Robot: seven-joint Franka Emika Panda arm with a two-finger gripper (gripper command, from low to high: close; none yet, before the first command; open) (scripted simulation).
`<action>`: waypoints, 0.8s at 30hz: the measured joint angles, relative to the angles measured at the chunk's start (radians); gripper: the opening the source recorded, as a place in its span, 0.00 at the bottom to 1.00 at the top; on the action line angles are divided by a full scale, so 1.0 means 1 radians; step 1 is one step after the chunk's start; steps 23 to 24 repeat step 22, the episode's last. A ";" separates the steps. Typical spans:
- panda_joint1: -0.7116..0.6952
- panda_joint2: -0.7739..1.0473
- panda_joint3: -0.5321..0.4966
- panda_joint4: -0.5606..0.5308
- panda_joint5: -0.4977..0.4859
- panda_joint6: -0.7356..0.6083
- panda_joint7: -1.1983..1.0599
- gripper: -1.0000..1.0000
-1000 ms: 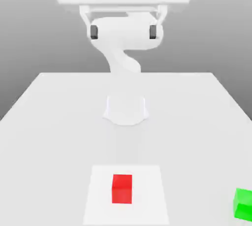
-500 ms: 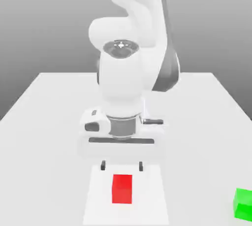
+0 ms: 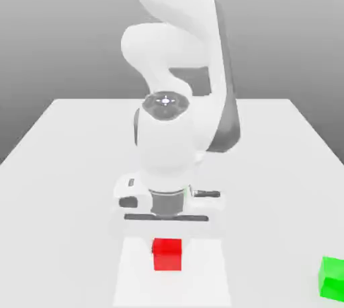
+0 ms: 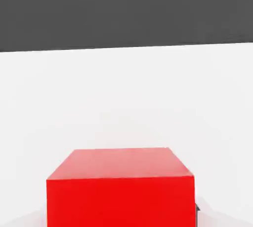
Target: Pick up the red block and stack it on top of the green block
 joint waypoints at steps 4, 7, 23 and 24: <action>0.057 -0.011 0.063 0.076 -0.022 -0.088 -0.101 0.00; 0.112 0.028 0.133 0.168 -0.049 -0.143 -0.211 0.00; 0.308 0.285 0.272 0.422 -0.221 -0.162 -0.432 1.00; 0.308 0.285 0.272 0.422 -0.221 -0.162 -0.432 1.00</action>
